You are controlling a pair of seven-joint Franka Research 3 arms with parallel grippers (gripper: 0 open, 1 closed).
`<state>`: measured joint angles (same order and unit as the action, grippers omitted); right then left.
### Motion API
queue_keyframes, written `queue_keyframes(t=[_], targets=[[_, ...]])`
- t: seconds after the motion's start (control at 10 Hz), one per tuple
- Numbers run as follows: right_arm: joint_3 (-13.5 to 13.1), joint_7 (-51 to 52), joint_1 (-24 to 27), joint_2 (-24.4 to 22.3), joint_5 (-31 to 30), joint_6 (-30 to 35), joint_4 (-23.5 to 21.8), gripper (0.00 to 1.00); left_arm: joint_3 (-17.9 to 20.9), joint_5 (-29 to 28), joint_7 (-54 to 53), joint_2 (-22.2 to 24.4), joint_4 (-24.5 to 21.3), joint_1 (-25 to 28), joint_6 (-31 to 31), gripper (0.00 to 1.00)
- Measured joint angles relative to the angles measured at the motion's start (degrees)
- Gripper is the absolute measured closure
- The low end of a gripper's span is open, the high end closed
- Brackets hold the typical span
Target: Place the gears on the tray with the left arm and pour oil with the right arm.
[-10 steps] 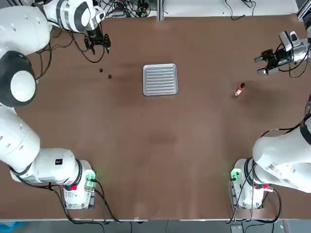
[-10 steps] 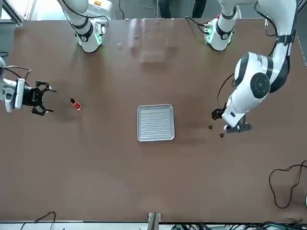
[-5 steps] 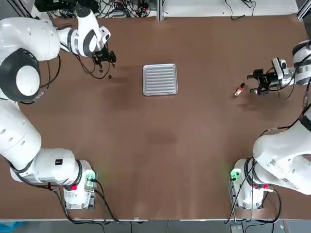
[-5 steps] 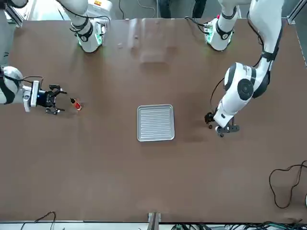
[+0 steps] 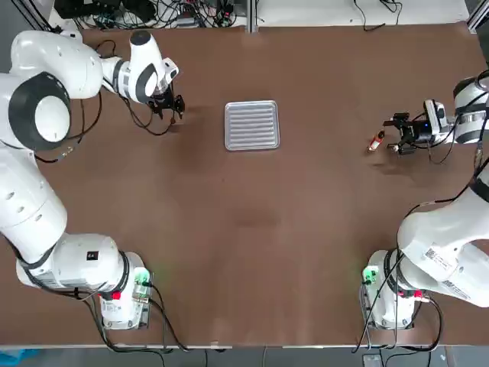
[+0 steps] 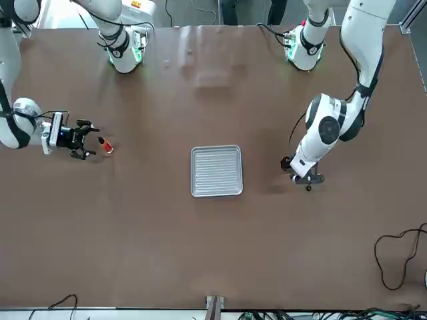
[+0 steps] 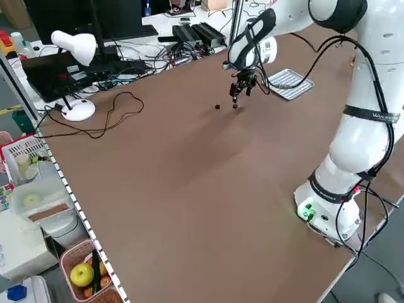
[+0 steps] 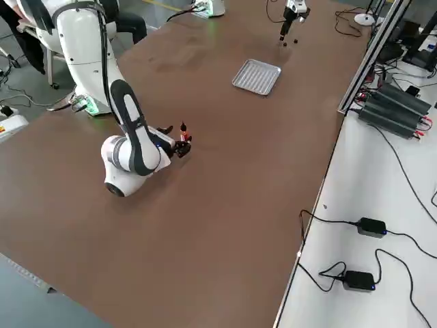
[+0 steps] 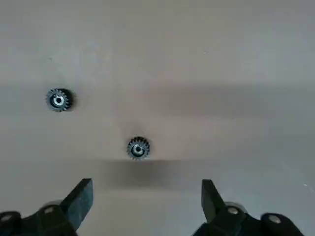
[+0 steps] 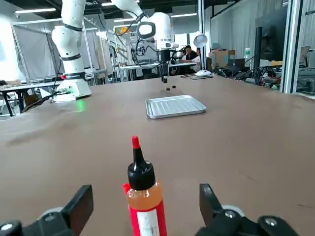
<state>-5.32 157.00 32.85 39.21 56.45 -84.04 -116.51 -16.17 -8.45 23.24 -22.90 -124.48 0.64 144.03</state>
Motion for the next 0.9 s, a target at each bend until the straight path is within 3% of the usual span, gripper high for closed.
queue_keyframes(t=[0.9], targets=[[1.0,2.36,-0.16,5.87,5.09,0.42,0.77,0.07,0.53,-5.53,1.59,-3.58,0.25,0.3,3.15,0.16]])
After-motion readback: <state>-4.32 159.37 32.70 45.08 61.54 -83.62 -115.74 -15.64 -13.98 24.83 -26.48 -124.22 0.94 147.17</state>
